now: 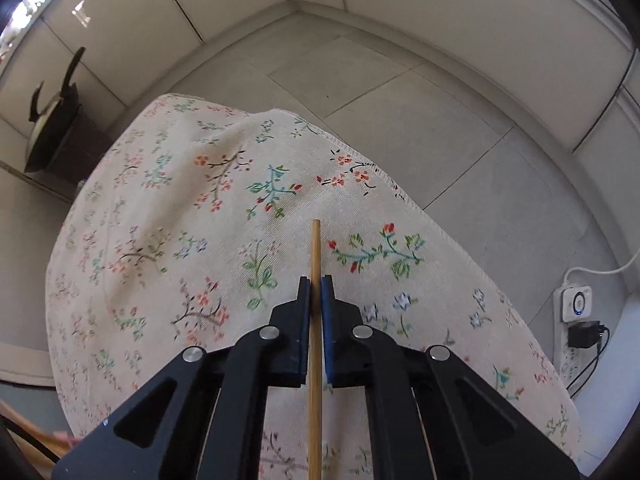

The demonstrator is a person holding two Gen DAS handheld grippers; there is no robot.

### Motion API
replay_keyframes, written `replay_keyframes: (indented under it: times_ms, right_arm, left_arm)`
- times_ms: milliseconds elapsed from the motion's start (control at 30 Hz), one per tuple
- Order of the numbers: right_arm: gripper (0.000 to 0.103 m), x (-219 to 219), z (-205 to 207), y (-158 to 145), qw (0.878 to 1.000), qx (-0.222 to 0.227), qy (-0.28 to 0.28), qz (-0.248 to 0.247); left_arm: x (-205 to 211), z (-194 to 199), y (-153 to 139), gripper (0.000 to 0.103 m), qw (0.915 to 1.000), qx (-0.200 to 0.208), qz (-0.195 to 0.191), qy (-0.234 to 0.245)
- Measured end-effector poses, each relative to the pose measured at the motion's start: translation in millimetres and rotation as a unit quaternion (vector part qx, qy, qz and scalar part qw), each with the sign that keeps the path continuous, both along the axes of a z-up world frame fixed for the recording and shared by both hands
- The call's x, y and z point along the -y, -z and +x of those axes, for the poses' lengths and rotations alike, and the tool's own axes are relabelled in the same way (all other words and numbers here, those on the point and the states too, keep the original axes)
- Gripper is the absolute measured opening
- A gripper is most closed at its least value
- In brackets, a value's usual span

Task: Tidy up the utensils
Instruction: 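Grasp another chopstick from the pile with the right gripper, then lower the held chopstick into the pink basket and open the right gripper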

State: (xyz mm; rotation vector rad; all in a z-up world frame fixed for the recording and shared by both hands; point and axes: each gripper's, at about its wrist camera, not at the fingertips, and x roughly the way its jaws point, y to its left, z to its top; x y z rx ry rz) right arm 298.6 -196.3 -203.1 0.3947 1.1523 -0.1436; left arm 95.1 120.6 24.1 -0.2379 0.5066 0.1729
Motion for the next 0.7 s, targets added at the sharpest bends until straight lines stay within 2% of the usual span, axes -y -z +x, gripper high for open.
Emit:
replay_keyframes:
  times_ms: [300, 467, 700]
  right_arm:
    - [0.006, -13, -73, -70, 0.995, 0.066, -0.069, 0.026]
    - [0.006, -19, -126, -127, 0.985, 0.120, -0.122, 0.031]
    - [0.006, -15, -172, -194, 0.974, 0.165, -0.147, 0.048]
  left_arm:
    - [3, -9, -4, 0.096, 0.9999, 0.006, 0.008, 0.006]
    - [3, -9, -3, 0.096, 1.0000, -0.001, 0.006, 0.006]
    - [0, -10, -4, 0.096, 0.9999, 0.000, -0.006, 0.008]
